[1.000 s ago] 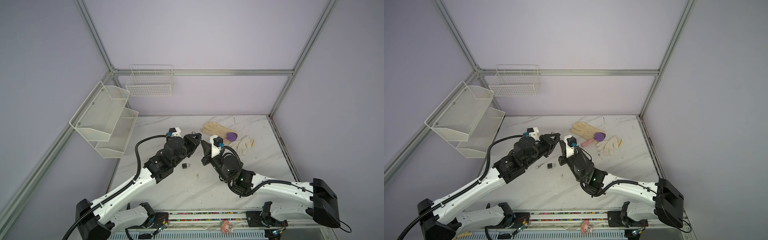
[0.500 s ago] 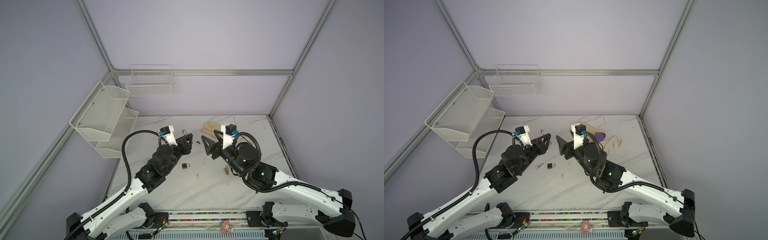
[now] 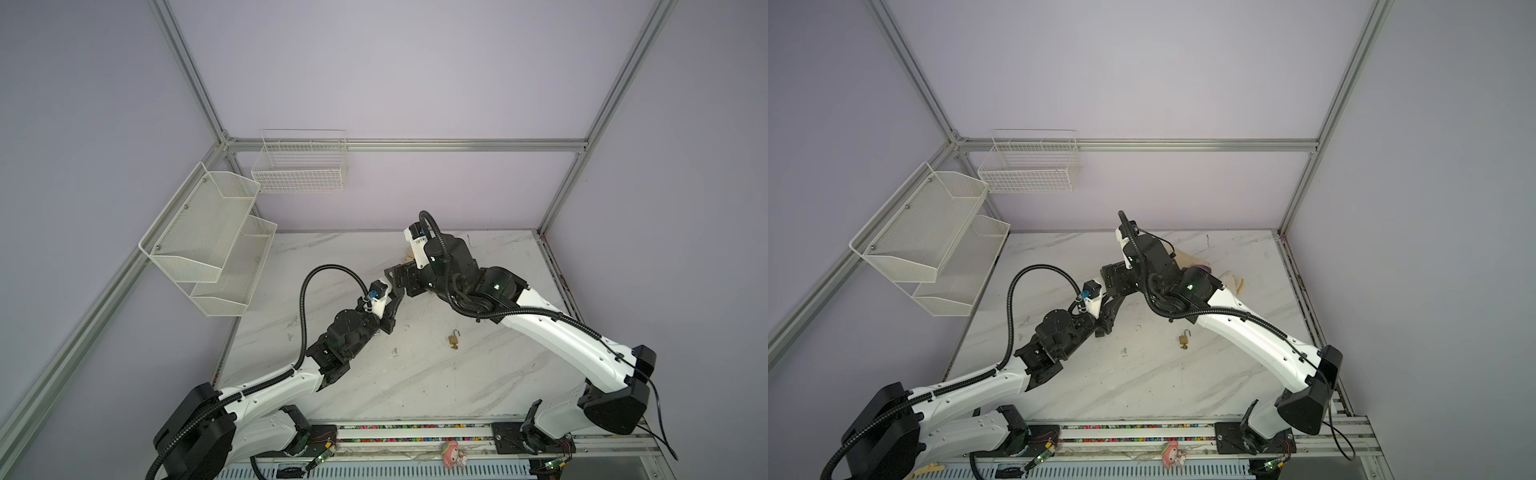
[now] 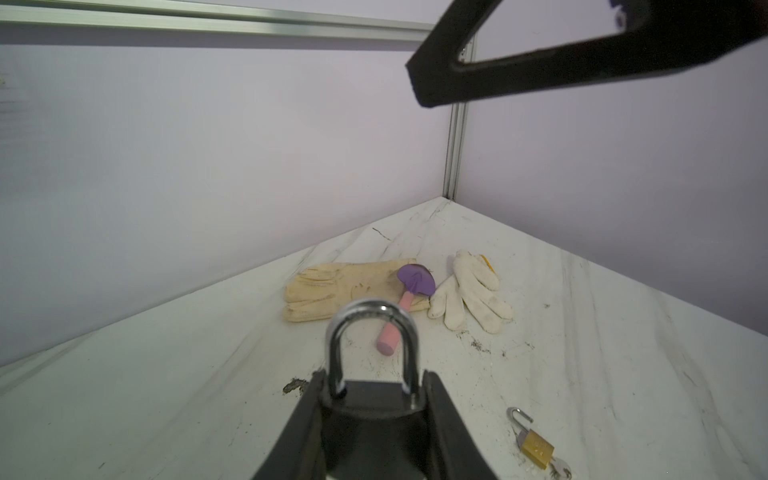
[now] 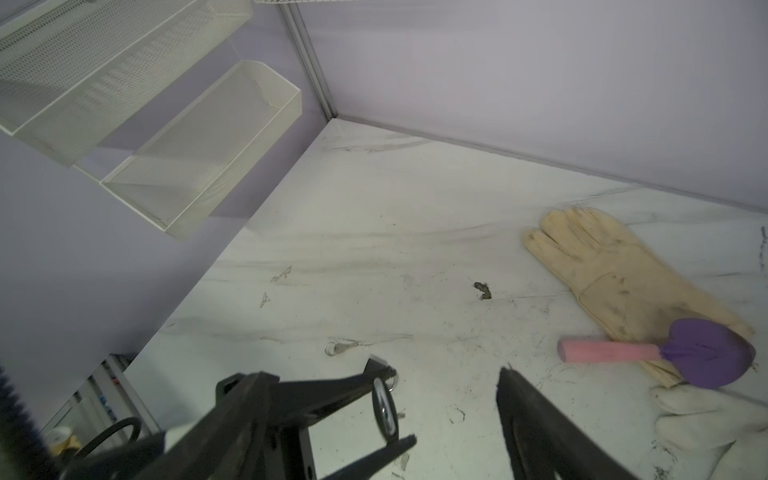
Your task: Unlock with the key
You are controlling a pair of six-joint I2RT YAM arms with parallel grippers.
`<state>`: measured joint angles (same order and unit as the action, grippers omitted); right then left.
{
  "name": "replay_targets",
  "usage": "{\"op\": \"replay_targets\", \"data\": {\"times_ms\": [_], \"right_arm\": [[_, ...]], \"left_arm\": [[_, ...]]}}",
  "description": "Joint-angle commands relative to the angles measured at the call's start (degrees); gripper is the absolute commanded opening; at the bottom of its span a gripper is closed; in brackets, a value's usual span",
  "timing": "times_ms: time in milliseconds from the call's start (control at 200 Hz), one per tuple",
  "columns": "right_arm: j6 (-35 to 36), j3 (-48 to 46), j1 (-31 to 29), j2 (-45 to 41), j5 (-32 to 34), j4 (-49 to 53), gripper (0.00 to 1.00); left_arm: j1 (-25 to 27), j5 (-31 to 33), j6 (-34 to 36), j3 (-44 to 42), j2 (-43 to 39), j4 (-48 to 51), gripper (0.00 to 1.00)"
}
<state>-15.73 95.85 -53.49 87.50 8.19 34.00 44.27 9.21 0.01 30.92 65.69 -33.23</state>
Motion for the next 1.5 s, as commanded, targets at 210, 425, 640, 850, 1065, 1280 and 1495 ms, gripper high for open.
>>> {"op": "replay_targets", "data": {"times_ms": [210,425,640,850,1065,1280,1495], "right_arm": [[0.4,5.1,0.3,2.7,5.6,10.7,0.90],[2.0,7.2,2.3,4.2,-3.3,14.0,0.91],[2.4,9.1,2.3,5.4,3.1,15.7,0.90],[2.5,13.0,2.5,6.9,8.8,18.5,0.90],[3.7,13.9,2.9,7.7,8.4,21.5,0.90],[4.3,13.2,4.5,6.0,5.1,22.9,0.90],[3.8,9.7,7.5,2.0,9.2,21.7,0.92]], "left_arm": [[0.4,-0.2,5.1,-2.2,-1.8,-12.9,0.00],[0.4,-0.7,5.1,-2.9,-2.3,-14.0,0.00],[0.4,-1.9,4.8,-2.4,-2.3,-14.3,0.00],[0.5,-2.3,5.3,-2.6,-2.6,-14.4,0.00],[0.4,-2.3,6.0,-2.8,-2.7,-14.9,0.00],[0.3,-1.3,5.8,-2.8,-2.3,-16.1,0.00],[0.4,3.4,0.5,-0.6,0.6,-14.0,0.00]]}}
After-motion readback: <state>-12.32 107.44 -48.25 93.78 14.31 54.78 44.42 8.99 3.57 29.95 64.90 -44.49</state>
